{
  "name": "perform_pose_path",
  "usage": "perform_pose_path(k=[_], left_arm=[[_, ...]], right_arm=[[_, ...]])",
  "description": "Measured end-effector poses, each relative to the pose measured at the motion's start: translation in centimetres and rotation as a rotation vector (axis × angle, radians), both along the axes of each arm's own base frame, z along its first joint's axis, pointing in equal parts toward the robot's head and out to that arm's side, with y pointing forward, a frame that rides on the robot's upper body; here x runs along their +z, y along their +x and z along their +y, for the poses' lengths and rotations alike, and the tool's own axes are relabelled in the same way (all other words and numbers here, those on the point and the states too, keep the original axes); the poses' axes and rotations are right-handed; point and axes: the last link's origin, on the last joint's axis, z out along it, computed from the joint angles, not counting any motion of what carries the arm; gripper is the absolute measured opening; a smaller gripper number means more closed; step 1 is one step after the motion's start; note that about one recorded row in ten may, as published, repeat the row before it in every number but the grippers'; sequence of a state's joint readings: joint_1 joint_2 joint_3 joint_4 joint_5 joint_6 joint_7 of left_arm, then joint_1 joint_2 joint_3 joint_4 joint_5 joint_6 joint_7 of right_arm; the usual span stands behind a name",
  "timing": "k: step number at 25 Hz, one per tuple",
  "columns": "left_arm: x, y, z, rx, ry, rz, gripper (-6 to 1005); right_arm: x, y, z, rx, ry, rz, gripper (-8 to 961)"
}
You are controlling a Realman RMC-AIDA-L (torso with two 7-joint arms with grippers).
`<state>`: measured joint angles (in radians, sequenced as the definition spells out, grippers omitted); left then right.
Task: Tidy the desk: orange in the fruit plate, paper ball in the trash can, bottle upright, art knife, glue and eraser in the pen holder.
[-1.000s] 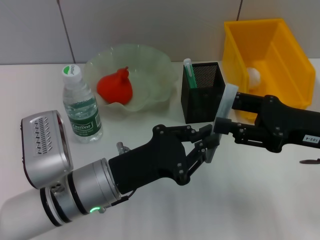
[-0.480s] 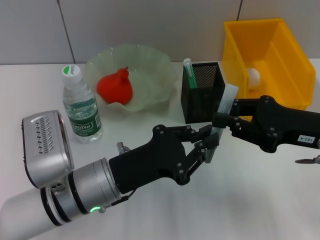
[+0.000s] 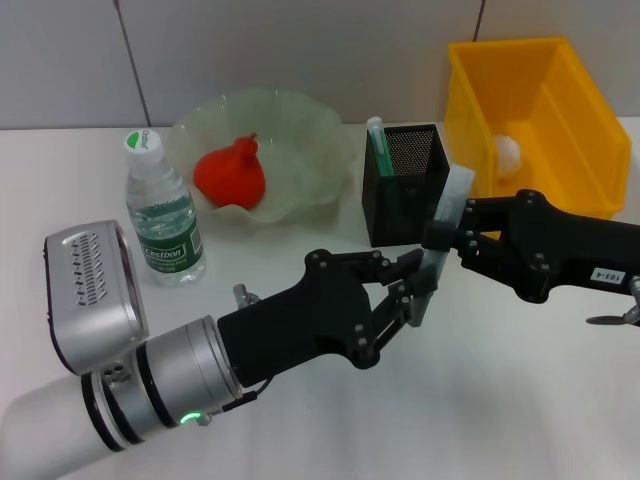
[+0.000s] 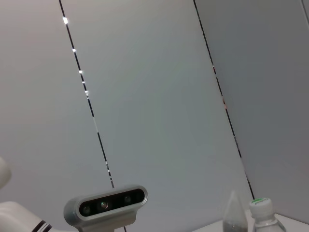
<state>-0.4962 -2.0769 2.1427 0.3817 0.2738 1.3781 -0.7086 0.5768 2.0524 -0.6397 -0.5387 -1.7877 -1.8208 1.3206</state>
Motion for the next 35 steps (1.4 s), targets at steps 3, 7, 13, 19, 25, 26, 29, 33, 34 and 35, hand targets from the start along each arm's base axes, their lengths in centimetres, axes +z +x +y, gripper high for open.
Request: perform_pose_path(k=[3, 7, 13, 19, 25, 26, 29, 33, 34, 35], left_arm=[[0.1, -0.1, 0.2, 0.019, -0.017, -0.006, 143], [0.2, -0.3, 0.3, 0.033, -0.026, -0.006, 145], [0.2, -0.5, 0.3, 0.048, -0.031, -0.004, 313], [0.4, -2.4, 0.5, 0.128, -0.058, 0.024, 562], [0.6, -4.5, 0.3, 0.18, -0.05, 0.074, 778], [0.7, -4.8, 0.2, 0.186, -0.045, 0.079, 812], [0.9, -5.3, 0.1, 0.193, -0.02, 0.086, 846], [1.0, -5.6, -0.1, 0.191, 0.001, 0.091, 869], [1.0, -5.6, -0.1, 0.191, 0.002, 0.092, 869], [1.0, -5.7, -0.2, 0.192, 0.003, 0.093, 869]], right_arm=[[0.0, 0.0, 0.0, -0.003, 0.001, -0.001, 141], [0.0, 0.0, 0.0, -0.004, 0.003, 0.003, 140], [0.1, 0.2, 0.1, -0.013, 0.023, 0.006, 140], [1.1, 0.8, 2.2, -0.119, 0.119, 0.001, 141], [3.4, 0.8, 6.4, -0.323, 0.214, 0.019, 140], [4.1, 0.8, 7.9, -0.403, 0.228, 0.024, 140], [4.7, 0.2, 9.5, -0.457, 0.23, 0.027, 139], [4.8, -0.4, 10.5, -0.48, 0.238, 0.022, 138], [4.8, -0.5, 10.8, -0.488, 0.242, 0.011, 140], [4.6, -0.6, 11.1, -0.494, 0.246, -0.007, 142]])
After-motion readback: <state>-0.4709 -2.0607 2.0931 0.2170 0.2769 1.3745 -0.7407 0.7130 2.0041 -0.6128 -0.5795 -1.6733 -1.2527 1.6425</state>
